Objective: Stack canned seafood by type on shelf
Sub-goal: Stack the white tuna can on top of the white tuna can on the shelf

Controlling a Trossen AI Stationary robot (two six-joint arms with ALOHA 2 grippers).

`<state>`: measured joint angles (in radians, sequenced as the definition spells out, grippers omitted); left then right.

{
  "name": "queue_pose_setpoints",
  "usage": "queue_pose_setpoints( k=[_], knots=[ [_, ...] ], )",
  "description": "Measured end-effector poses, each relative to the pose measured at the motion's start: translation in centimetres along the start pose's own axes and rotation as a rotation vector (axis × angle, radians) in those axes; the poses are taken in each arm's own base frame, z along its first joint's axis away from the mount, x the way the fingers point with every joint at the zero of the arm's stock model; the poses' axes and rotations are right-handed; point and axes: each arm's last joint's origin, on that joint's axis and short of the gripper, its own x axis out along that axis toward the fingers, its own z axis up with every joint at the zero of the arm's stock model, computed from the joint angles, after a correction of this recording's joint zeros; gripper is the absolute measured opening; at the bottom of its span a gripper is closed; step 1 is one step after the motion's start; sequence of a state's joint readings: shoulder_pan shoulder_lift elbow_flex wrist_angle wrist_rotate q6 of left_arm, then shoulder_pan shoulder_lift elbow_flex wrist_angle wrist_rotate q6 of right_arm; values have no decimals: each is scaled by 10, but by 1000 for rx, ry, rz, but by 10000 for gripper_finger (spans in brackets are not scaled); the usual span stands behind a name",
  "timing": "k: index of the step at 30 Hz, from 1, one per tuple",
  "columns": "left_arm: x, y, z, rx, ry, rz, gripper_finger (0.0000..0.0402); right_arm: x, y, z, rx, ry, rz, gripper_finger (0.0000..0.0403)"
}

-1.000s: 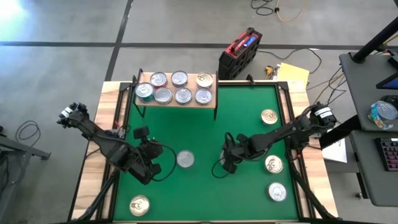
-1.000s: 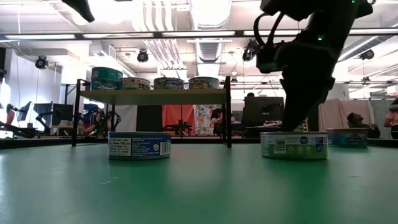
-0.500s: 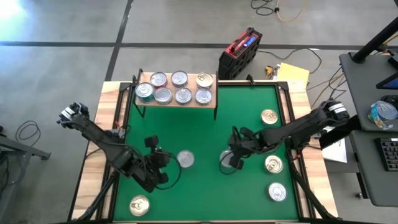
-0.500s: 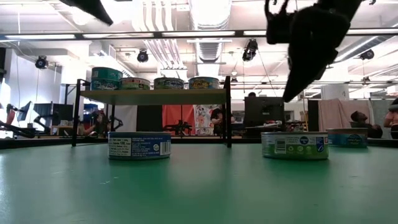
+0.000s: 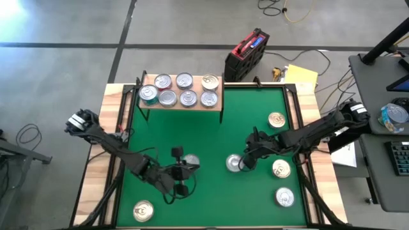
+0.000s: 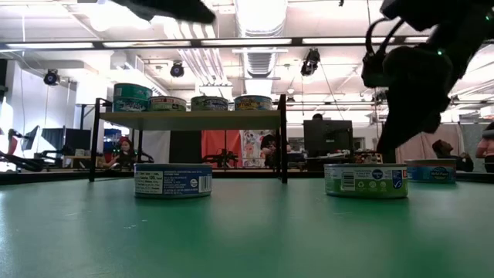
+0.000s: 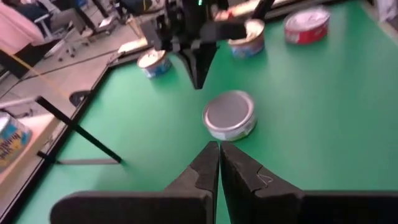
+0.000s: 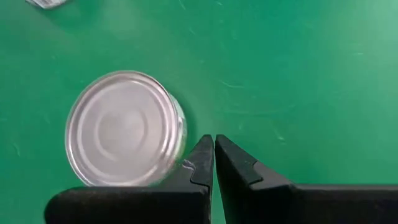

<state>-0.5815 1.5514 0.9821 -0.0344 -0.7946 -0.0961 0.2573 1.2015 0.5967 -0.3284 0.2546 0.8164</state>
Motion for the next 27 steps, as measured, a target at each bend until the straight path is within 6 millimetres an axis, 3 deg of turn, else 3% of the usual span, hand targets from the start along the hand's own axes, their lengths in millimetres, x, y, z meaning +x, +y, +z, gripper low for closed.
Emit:
queue_pose_setpoints(
  k=[8, 15, 27],
  knots=[
    [42, -14, -18, 27, 63, 17, 0, 15, 1, -13, 34, -34, 96, 9],
    [84, -27, -21, 60, 100, -109, 0, 16, 11, -18, 25, -37, 135, 9],
    [151, -23, -16, 131, 107, -207, 0, 12, 14, -16, 10, -62, 95, 9]
  ],
)
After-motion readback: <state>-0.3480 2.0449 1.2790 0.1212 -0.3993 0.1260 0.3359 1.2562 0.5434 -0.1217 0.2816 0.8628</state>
